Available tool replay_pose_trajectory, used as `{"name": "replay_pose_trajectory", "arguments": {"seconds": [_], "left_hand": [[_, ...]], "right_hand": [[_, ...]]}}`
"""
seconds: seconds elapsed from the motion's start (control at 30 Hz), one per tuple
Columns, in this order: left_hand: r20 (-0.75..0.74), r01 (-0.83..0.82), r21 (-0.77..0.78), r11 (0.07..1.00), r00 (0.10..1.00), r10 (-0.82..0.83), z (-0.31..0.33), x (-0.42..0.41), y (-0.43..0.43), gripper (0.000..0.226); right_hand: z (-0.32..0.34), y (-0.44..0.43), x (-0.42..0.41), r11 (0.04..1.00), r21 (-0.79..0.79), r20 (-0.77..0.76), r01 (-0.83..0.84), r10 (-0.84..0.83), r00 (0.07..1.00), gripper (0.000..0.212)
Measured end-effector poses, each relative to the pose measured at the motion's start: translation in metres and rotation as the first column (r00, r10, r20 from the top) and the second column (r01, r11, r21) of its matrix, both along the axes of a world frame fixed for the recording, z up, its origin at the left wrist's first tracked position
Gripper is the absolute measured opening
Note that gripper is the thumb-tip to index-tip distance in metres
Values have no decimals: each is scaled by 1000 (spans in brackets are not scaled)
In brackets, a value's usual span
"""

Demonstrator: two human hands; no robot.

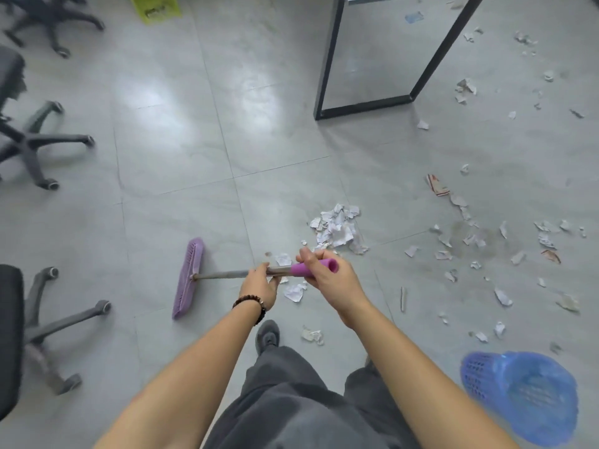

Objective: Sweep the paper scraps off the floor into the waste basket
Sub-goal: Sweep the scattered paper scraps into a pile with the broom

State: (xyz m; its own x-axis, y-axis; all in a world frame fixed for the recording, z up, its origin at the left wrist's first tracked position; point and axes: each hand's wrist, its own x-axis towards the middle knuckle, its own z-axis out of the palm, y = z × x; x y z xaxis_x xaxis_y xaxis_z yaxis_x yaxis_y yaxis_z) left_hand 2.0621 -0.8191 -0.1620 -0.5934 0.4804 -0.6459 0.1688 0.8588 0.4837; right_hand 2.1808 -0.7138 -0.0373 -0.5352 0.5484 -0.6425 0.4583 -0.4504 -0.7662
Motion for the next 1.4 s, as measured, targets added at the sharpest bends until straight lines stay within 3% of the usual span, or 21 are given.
{"name": "replay_pose_trajectory", "arguments": {"seconds": [0.1, 0.2, 0.3, 0.53, 0.7, 1.0, 1.2, 1.4], "left_hand": [[-9, 31, -3, 1000, 999, -31, 2, 37, 11, 49], [-6, 120, -21, 993, 993, -120, 1, 91, 43, 51], [-6, 180, 3, 984, 984, -180, 1, 162, 87, 52], [50, 335, 105, 936, 938, -342, 13, 338, 204, 34], [0, 468, 120, 875, 882, -472, 39, 394, 241, 29], [-131, 422, 29, 906, 900, -415, 56, 385, 163, 27], [-112, 181, 19, 983, 978, -178, 39, 364, 34, 29], [-81, -42, 56, 998, 996, 46, -4, 386, -96, 28]], "right_hand": [[-5, 11, 43, 1000, 30, -15, -2, 2, 1000, 38], [-10, 36, 106, 995, 56, -23, 86, -85, 996, 44], [-11, 73, 180, 982, 83, -6, 171, -171, 985, 35], [8, 169, 356, 871, 189, -46, 453, -453, 890, 45], [27, 194, 418, 816, 213, -118, 537, -524, 843, 44], [44, 153, 410, 929, 129, -169, 347, -325, 931, 39], [25, 59, 367, 992, 8, -128, 123, -121, 984, 33], [-5, -57, 358, 994, -70, -83, -89, 83, 993, 33]]}}
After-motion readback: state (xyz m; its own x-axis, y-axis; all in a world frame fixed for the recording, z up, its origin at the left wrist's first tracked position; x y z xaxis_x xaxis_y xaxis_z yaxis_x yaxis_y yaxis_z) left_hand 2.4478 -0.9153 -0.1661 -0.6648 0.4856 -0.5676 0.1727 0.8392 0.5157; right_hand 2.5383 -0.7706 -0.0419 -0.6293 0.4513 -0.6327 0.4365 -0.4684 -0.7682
